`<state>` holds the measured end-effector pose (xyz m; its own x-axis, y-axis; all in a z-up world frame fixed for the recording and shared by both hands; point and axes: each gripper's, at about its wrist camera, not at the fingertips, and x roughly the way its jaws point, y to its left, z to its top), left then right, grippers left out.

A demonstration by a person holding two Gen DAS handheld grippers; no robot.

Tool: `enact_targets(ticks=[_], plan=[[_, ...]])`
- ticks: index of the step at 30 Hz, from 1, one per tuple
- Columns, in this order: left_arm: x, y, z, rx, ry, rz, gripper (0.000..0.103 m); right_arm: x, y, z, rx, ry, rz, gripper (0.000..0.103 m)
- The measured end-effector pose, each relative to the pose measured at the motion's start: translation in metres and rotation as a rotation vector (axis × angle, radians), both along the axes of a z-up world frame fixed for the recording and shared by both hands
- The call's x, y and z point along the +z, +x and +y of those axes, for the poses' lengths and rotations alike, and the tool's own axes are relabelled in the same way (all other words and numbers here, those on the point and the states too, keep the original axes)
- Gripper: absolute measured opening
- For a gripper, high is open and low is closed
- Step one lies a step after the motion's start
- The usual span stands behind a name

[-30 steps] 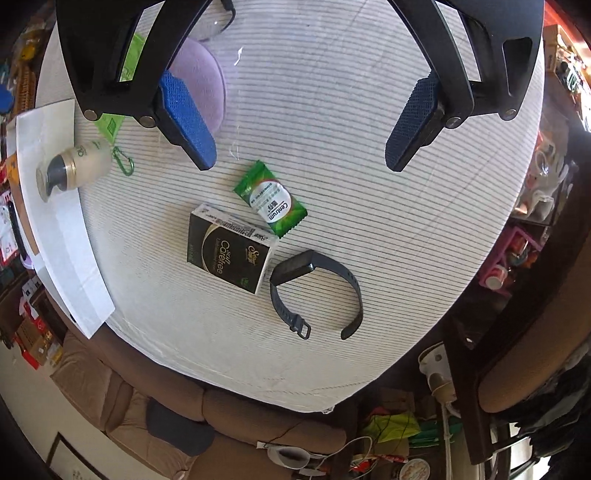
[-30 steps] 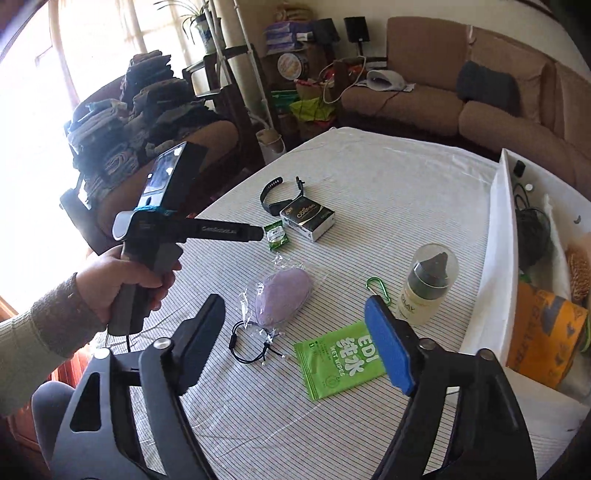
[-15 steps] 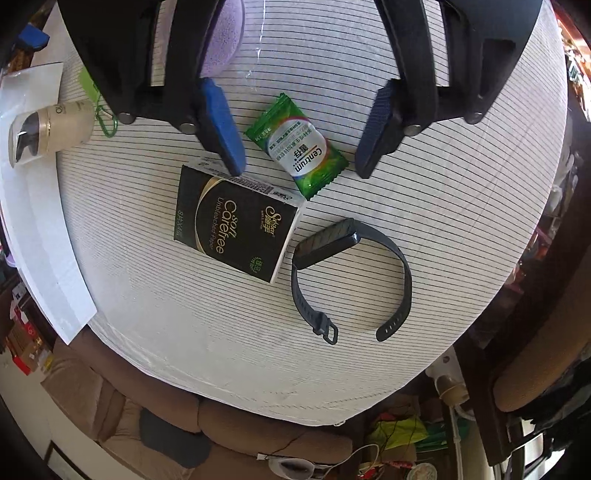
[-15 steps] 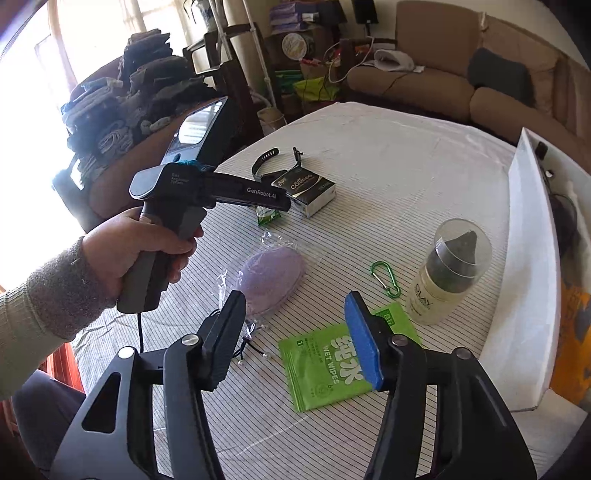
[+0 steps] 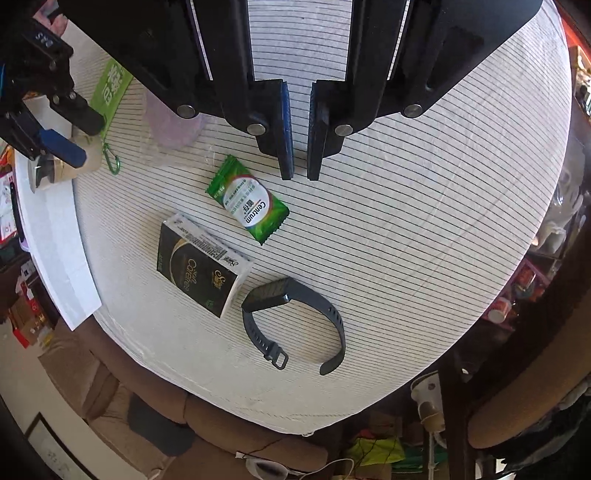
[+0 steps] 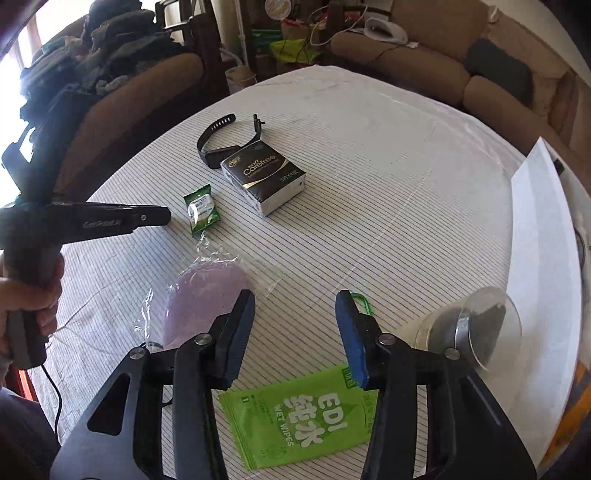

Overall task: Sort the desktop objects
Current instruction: 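Move both grippers toward the remaining Centrum packet and EDI wipes, then grasp the green carabiner with the right gripper while the left gripper closes on the Centrum packet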

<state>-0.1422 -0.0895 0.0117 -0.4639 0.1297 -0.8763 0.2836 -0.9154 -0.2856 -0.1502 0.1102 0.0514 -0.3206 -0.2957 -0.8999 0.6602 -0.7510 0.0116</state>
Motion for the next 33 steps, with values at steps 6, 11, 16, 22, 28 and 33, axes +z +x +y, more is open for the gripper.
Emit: enact_targets(ticks=[6, 11, 16, 22, 28, 33], plan=[[0.017, -0.013, -0.005, 0.002, 0.048, 0.024, 0.044, -0.006, -0.026, -0.032, 0.107, 0.311, -0.053, 0.037], [0.02, -0.019, -0.021, 0.033, 0.117, 0.035, 0.045, -0.027, -0.041, -0.046, 0.169, 0.466, -0.186, 0.037], [0.015, -0.025, -0.022, 0.005, 0.148, 0.035, 0.046, -0.047, -0.05, -0.042, 0.198, 0.54, -0.258, 0.036], [0.006, -0.028, -0.02, 0.001, 0.166, 0.025, 0.046, -0.046, -0.058, -0.033, 0.222, 0.489, -0.312, 0.036], [-0.001, -0.029, -0.017, -0.003, 0.179, 0.009, 0.048, -0.034, -0.05, -0.033, 0.245, 0.438, -0.318, 0.021], [0.001, -0.036, -0.005, -0.015, 0.145, 0.005, 0.057, 0.013, -0.04, -0.008, 0.163, 0.236, -0.287, 0.021]])
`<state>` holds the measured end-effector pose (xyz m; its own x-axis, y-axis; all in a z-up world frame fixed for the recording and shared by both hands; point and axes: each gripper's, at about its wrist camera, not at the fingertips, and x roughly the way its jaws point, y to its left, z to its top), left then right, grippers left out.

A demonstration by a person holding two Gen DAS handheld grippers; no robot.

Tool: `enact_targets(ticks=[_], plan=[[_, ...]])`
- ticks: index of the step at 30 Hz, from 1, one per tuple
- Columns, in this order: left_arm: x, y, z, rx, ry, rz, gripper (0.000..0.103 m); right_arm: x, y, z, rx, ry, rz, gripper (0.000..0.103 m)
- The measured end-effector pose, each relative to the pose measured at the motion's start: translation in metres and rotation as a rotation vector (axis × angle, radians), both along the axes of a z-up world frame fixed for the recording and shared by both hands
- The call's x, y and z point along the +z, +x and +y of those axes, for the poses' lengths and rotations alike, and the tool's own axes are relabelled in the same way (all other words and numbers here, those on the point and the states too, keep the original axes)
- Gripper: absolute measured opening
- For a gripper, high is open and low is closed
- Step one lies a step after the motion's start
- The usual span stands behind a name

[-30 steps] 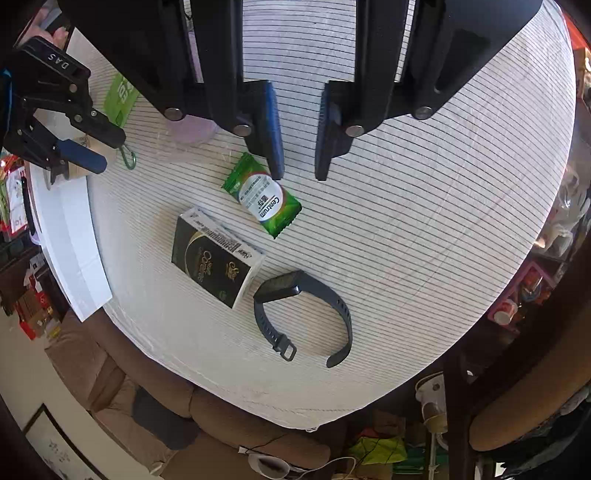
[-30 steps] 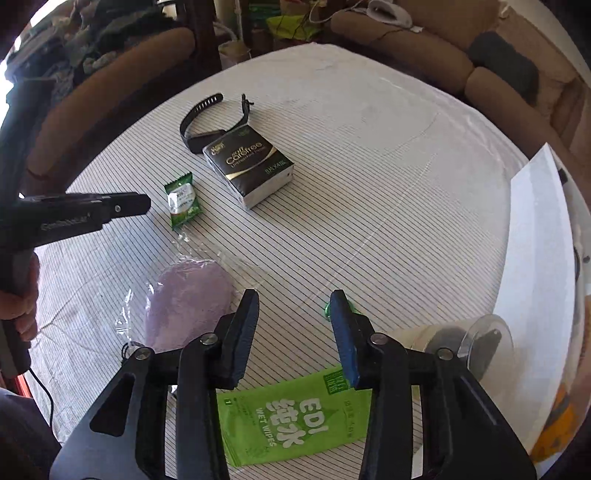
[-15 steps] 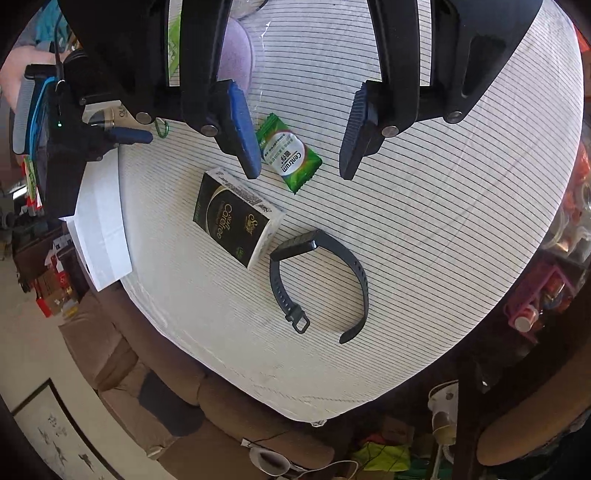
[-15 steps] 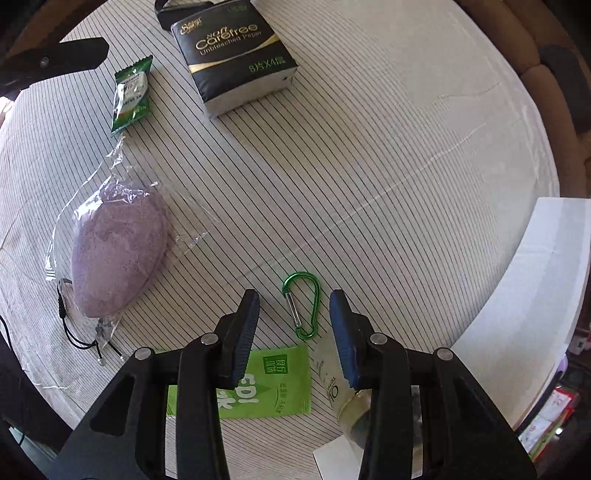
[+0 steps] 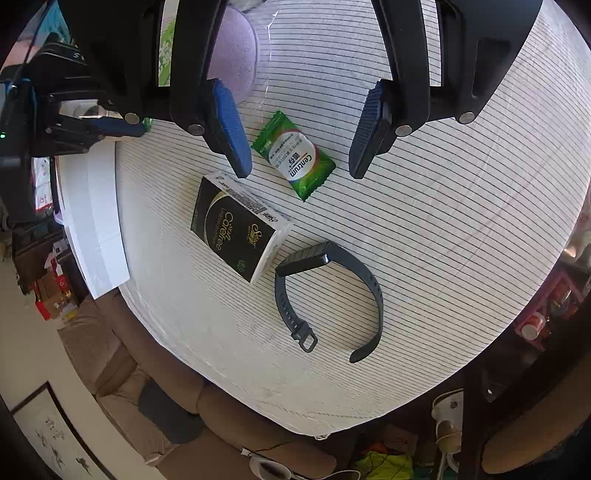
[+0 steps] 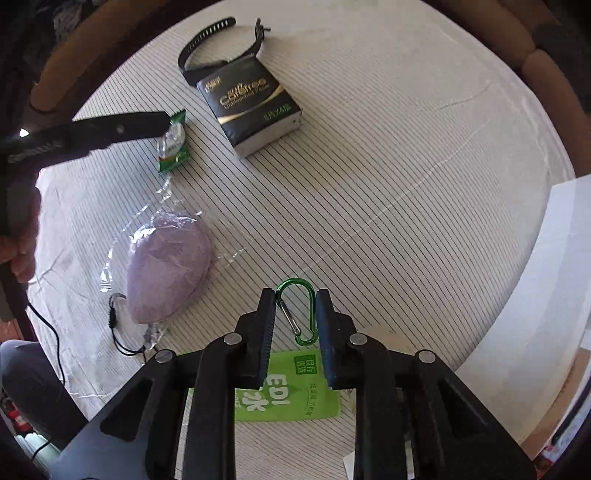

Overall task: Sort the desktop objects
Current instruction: 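Grasp the green carabiner with the right gripper while the left gripper closes on the Centrum packet, then lift the Centrum packet with the left gripper while the right gripper lifts the carabiner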

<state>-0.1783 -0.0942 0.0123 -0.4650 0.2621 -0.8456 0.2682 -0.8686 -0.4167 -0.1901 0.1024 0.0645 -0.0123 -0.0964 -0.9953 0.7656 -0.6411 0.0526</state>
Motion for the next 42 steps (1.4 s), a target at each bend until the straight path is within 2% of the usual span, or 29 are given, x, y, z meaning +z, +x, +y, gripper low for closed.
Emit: enact_targets(ticks=[5, 9, 11, 12, 13, 15, 18, 27, 30, 32, 33, 34, 37, 39, 41, 42], plan=[[-0.003, -0.014, 0.02, -0.014, -0.116, -0.033, 0.063, 0.054, 0.025, 0.037, -0.06, -0.195, 0.012, 0.021], [-0.004, -0.02, 0.038, -0.017, -0.214, -0.053, 0.066, 0.076, 0.024, 0.061, -0.121, -0.328, 0.011, 0.021], [-0.004, -0.021, 0.046, -0.025, -0.268, -0.052, 0.063, 0.088, 0.025, 0.068, -0.135, -0.361, 0.027, 0.021], [-0.003, -0.021, 0.05, -0.042, -0.311, -0.051, 0.038, 0.09, 0.024, 0.072, -0.143, -0.372, 0.033, 0.021], [-0.002, -0.021, 0.053, -0.061, -0.349, -0.052, 0.017, 0.093, 0.027, 0.077, -0.151, -0.38, 0.037, 0.021], [-0.001, -0.02, 0.053, -0.073, -0.328, -0.061, 0.017, 0.095, 0.033, 0.087, -0.171, -0.387, 0.054, 0.021], [0.005, -0.014, 0.046, -0.073, -0.294, -0.069, 0.002, 0.094, 0.033, 0.099, -0.196, -0.396, 0.071, 0.021], [0.047, 0.011, 0.049, -0.087, -0.289, -0.008, 0.002, 0.106, 0.042, 0.134, -0.24, -0.434, 0.096, 0.021], [0.05, 0.018, 0.048, -0.077, -0.296, -0.035, 0.004, 0.111, 0.047, 0.143, -0.25, -0.443, 0.1, 0.021], [0.044, 0.021, 0.041, -0.028, -0.28, -0.061, 0.022, 0.113, 0.052, 0.146, -0.248, -0.442, 0.102, 0.021], [0.037, 0.022, 0.039, -0.005, -0.284, -0.082, 0.047, 0.113, 0.054, 0.147, -0.246, -0.441, 0.104, 0.021], [0.03, 0.02, 0.039, 0.008, -0.288, -0.104, 0.058, 0.113, 0.057, 0.148, -0.243, -0.441, 0.104, 0.021], [0.012, 0.017, 0.041, 0.031, -0.241, -0.148, 0.058, 0.111, 0.063, 0.153, -0.24, -0.439, 0.103, 0.021], [0.005, 0.014, 0.048, 0.018, -0.243, -0.158, 0.056, 0.108, 0.064, 0.157, -0.245, -0.438, 0.101, 0.021], [0.002, 0.011, 0.058, 0.001, -0.301, -0.143, 0.039, 0.105, 0.064, 0.162, -0.252, -0.435, 0.097, 0.021], [0.002, 0.01, 0.061, -0.007, -0.32, -0.134, 0.036, 0.103, 0.064, 0.164, -0.253, -0.433, 0.098, 0.021]])
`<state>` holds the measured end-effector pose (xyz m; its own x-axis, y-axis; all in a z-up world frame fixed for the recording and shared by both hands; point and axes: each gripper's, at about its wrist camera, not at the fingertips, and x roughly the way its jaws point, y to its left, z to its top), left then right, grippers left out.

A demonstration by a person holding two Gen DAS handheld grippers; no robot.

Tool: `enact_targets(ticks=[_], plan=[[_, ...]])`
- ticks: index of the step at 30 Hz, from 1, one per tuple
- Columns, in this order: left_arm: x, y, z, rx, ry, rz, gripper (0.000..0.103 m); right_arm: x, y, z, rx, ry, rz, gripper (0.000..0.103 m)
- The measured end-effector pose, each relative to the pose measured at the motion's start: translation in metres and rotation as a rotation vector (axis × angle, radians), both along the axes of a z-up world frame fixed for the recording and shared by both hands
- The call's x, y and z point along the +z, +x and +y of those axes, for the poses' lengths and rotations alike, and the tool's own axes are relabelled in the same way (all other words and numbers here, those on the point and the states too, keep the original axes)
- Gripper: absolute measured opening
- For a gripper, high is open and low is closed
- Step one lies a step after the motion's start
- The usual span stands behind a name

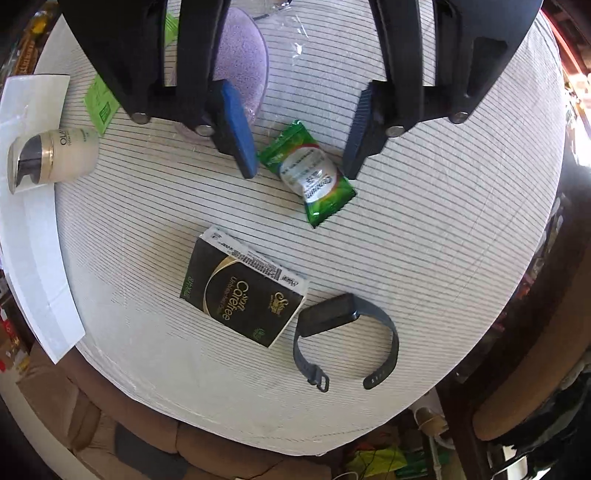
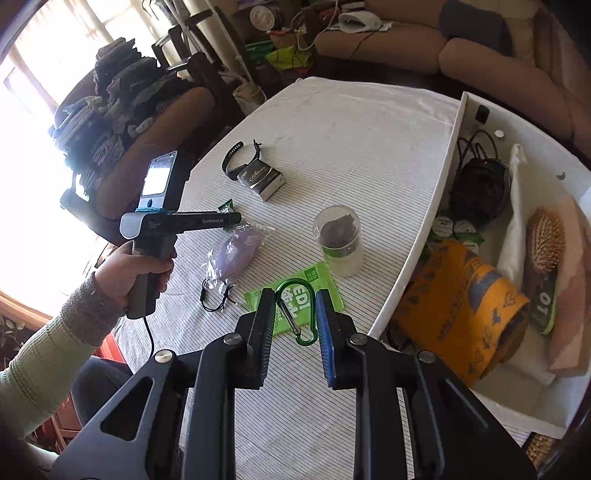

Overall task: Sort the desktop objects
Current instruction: 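Lift the Centrum packet with the left gripper while the right gripper lifts the carabiner, then carry both items over the white box and open both grippers inside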

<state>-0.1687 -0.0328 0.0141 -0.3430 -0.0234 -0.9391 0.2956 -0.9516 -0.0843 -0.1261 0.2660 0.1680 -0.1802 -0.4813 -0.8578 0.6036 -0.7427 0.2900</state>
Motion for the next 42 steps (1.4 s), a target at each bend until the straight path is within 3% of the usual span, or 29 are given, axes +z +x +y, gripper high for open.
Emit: enact_targets(ticks=[2, 3, 4, 6, 13, 15, 17, 18, 19, 23, 26, 31, 35, 42], plan=[[0.0, -0.001, 0.002, -0.008, -0.007, 0.014, 0.029, -0.001, -0.001, 0.005, -0.007, 0.002, 0.002, 0.021], [0.001, 0.0, 0.001, -0.003, -0.001, 0.021, 0.008, -0.001, -0.002, 0.007, -0.012, -0.001, 0.002, 0.021], [0.004, 0.0, -0.002, 0.003, 0.011, 0.03, 0.002, 0.0, -0.004, 0.01, -0.018, -0.006, 0.003, 0.021], [0.009, 0.0, -0.006, 0.0, 0.043, 0.036, 0.002, 0.002, -0.007, 0.017, -0.032, -0.013, 0.008, 0.021], [0.033, 0.004, -0.003, -0.027, 0.039, 0.074, 0.002, 0.009, -0.017, 0.043, -0.095, -0.05, 0.02, 0.021], [0.033, 0.0, -0.002, -0.018, 0.037, 0.041, 0.005, 0.01, -0.017, 0.049, -0.107, -0.062, 0.015, 0.021], [0.027, -0.005, -0.009, 0.047, 0.017, 0.018, 0.033, 0.009, -0.016, 0.053, -0.114, -0.064, 0.009, 0.021], [0.024, -0.006, -0.012, 0.07, 0.007, 0.017, 0.064, 0.008, -0.015, 0.054, -0.111, -0.06, 0.009, 0.021], [0.02, -0.008, -0.013, 0.083, -0.009, 0.013, 0.073, 0.008, -0.013, 0.055, -0.11, -0.055, 0.009, 0.021], [0.001, -0.02, -0.003, 0.061, 0.016, -0.014, 0.058, 0.006, -0.012, 0.058, -0.113, -0.046, 0.01, 0.021], [0.0, -0.022, 0.01, 0.01, -0.08, 0.006, 0.029, 0.003, -0.015, 0.057, -0.114, -0.046, 0.006, 0.021], [0.002, -0.016, 0.002, 0.004, -0.042, 0.032, 0.019, 0.0, -0.02, 0.05, -0.11, -0.047, 0.01, 0.021], [0.015, 0.0, -0.004, 0.006, 0.01, 0.07, 0.018, 0.0, -0.019, 0.047, -0.11, -0.067, 0.013, 0.021], [0.091, 0.02, 0.043, -0.157, 0.089, 0.213, 0.018, 0.007, -0.025, 0.07, -0.187, -0.041, 0.051, 0.021]])
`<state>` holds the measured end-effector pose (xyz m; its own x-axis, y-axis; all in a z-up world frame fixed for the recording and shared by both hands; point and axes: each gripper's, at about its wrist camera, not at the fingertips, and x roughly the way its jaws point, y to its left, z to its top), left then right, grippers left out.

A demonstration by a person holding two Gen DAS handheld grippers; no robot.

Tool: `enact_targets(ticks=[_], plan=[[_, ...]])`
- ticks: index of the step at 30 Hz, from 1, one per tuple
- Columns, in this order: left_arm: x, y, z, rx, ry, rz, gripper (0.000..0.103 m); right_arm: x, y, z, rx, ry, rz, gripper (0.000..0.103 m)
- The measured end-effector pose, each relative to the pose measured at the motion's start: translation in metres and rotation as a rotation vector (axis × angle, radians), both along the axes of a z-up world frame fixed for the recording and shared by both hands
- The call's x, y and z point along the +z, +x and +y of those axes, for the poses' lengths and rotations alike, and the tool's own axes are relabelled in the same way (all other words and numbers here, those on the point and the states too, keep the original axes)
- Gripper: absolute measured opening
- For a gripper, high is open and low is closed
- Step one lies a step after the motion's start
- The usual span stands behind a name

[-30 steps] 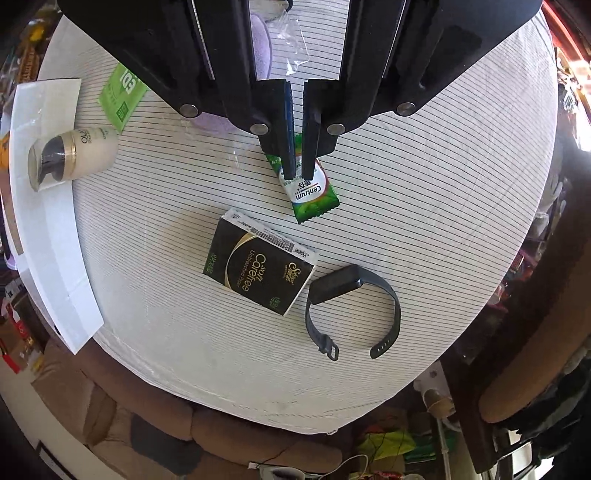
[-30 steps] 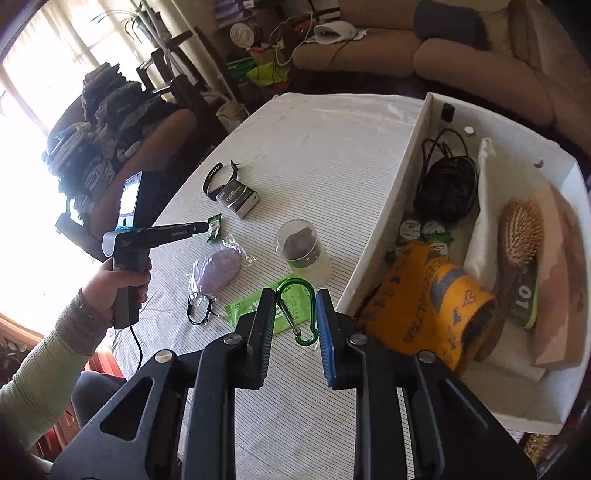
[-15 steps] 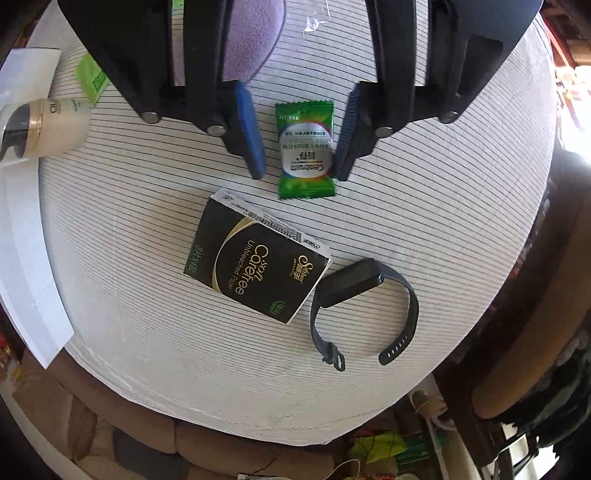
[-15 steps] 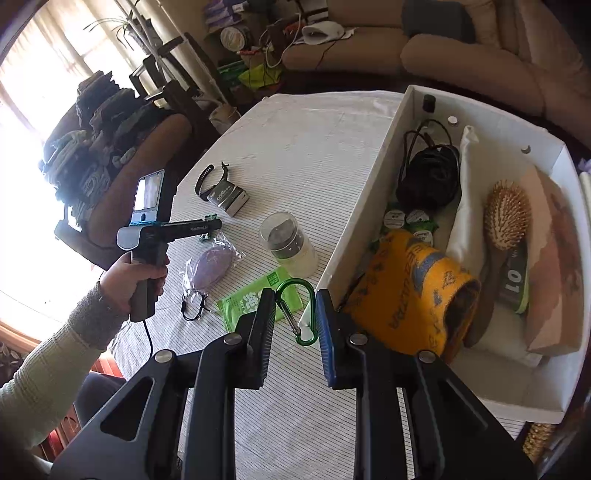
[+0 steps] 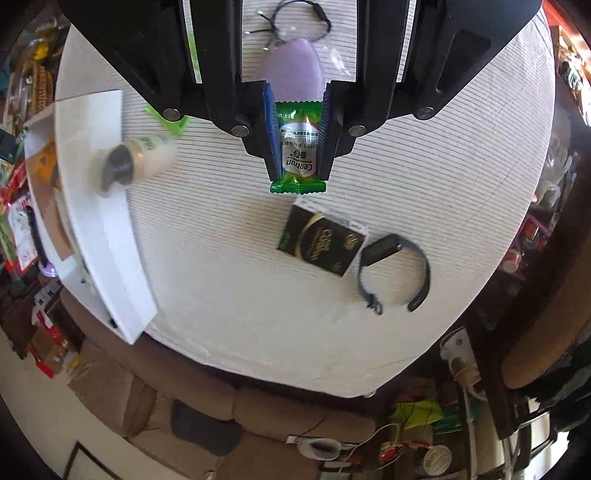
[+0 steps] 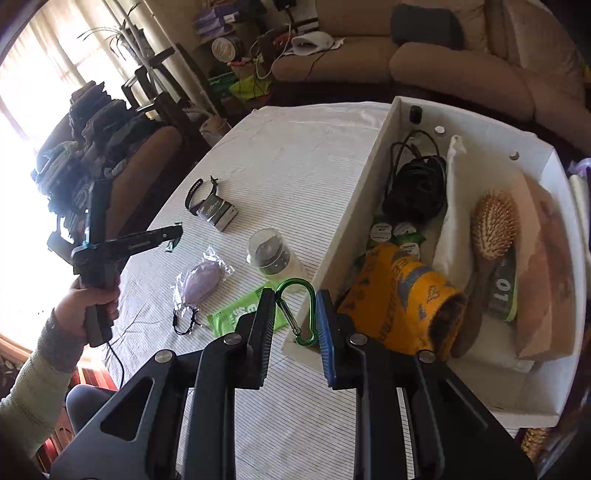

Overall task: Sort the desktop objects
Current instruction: 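Carry both items over the white box and open both grippers inside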

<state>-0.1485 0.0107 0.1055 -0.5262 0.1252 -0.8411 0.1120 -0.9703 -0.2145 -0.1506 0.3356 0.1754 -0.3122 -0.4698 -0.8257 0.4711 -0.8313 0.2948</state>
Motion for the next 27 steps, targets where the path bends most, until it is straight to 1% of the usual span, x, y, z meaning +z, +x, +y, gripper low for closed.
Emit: enact_targets(ticks=[2, 5, 7, 10, 14, 16, 18, 22, 23, 27], plan=[[0.025, 0.001, 0.031, -0.071, 0.038, 0.039, 0.018, 0.0, -0.005, 0.012, -0.038, -0.002, -0.001, 0.021], [0.055, -0.002, 0.076, -0.168, 0.138, 0.066, 0.018, -0.003, -0.014, 0.026, -0.087, -0.017, -0.01, 0.021], [0.068, -0.009, 0.107, -0.219, 0.194, 0.072, 0.018, -0.004, -0.022, 0.034, -0.117, -0.043, -0.021, 0.021], [0.077, -0.023, 0.144, -0.252, 0.231, 0.069, 0.018, -0.005, -0.039, 0.044, -0.165, -0.08, -0.03, 0.021], [0.068, -0.055, 0.178, -0.251, 0.269, 0.035, 0.018, -0.01, -0.07, 0.051, -0.208, -0.096, -0.047, 0.021], [0.058, -0.069, 0.192, -0.243, 0.292, 0.008, 0.018, -0.016, -0.085, 0.053, -0.226, -0.085, -0.054, 0.021], [0.046, -0.081, 0.203, -0.237, 0.296, -0.018, 0.018, -0.025, -0.1, 0.057, -0.242, -0.089, -0.075, 0.021], [0.027, -0.099, 0.217, -0.234, 0.318, -0.039, 0.018, -0.051, -0.123, 0.065, -0.264, -0.169, -0.145, 0.021], [0.024, -0.101, 0.219, -0.238, 0.319, -0.04, 0.019, -0.056, -0.126, 0.063, -0.259, -0.171, -0.152, 0.021], [0.016, -0.107, 0.224, -0.243, 0.297, -0.04, 0.021, -0.075, -0.136, 0.048, -0.224, -0.116, -0.156, 0.021]])
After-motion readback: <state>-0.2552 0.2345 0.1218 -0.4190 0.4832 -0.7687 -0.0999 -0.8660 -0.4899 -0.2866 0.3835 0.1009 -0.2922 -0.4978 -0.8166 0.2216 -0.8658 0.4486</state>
